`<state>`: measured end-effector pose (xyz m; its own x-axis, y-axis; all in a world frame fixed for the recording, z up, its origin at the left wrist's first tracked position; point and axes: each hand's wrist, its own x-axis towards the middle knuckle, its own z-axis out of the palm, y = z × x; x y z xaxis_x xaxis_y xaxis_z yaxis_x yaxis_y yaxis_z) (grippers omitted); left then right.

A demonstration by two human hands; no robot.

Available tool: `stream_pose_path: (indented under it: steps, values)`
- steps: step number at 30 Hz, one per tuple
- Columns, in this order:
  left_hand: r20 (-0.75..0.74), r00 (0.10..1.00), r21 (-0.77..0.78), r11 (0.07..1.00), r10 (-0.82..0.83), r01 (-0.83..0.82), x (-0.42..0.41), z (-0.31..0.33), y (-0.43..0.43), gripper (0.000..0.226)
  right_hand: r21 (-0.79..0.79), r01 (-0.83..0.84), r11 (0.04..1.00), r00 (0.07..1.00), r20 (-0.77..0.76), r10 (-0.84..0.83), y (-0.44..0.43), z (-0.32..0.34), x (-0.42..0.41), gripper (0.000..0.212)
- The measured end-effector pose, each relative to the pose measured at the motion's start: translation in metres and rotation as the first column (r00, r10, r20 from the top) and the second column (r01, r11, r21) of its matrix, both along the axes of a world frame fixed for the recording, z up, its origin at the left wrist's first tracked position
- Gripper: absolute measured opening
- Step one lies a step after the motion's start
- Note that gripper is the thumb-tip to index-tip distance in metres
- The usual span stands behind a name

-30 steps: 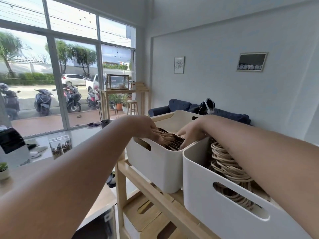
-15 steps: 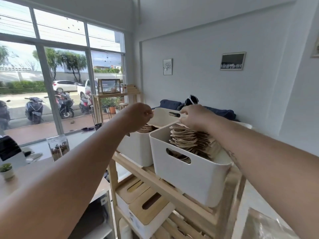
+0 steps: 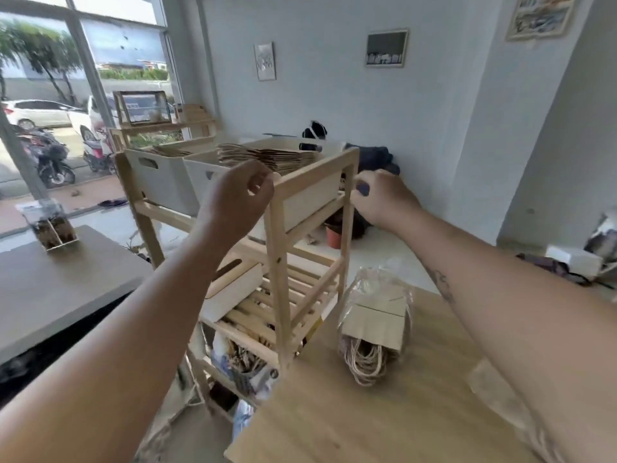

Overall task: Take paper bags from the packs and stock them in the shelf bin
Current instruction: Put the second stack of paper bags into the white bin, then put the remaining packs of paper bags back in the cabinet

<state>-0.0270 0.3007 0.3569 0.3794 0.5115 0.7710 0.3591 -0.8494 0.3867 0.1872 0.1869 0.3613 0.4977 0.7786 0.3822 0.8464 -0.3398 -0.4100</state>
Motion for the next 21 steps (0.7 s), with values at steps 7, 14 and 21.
stream_pose_path:
  steps: [7,14,21]
  values:
    - [-0.068,0.986,-0.190,0.972,-0.152,0.137,0.038,-0.070,-0.073,0.010,-0.081,0.088,0.993,0.986,-0.137,-0.099,-0.084,-0.064,0.018,0.045]
    - [-0.202,0.953,-0.556,0.827,-0.227,0.079,0.065,-0.148,-0.085,0.030,-0.126,0.158,0.979,0.935,-0.300,-0.190,-0.118,-0.125,0.034,0.058]
    - [-0.277,0.935,-0.740,0.669,-0.222,-0.061,0.099,-0.218,-0.051,0.031,-0.141,0.260,0.955,0.779,-0.554,-0.293,-0.101,-0.185,0.042,0.074]
